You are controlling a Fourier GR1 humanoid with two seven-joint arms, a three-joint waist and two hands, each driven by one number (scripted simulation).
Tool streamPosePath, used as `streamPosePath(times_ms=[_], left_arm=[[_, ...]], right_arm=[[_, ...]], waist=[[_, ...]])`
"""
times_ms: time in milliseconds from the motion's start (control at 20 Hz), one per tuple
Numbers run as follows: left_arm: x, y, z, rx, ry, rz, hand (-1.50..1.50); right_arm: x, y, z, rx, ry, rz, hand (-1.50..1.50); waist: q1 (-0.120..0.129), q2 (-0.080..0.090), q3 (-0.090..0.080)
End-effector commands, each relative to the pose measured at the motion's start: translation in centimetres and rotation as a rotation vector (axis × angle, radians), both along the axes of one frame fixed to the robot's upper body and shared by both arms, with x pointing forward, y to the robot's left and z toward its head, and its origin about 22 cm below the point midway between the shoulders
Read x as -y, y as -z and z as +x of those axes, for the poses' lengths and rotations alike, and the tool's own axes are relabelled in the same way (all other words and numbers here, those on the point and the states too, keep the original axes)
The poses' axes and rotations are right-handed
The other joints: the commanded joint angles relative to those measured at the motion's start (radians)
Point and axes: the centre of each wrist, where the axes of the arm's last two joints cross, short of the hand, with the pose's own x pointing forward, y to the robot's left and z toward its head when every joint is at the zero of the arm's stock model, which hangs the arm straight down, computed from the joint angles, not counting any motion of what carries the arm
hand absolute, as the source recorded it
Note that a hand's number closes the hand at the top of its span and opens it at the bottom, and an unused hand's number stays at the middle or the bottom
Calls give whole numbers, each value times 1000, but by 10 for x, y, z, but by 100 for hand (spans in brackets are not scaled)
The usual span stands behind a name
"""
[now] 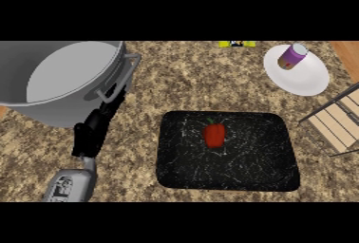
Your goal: Pick the tomato from the tray and place it in the tiered shelf
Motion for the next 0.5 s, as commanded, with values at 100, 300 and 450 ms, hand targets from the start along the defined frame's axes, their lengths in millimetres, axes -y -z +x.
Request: streamPosePath(times_ms=[100,300,450], left_arm=[[-5,1,-11,-5,0,11,0],[-8,-2,-5,7,-24,19,0],[-12,20,1,21,-23,17,0]], right_arm=[[16,-2,29,24,-71,160,150],[25,4,41,0,-69,149,150],[13,5,62,5,-85,139,150]], waist=[[5,0,0],[-2,0,0],[-1,1,-1]])
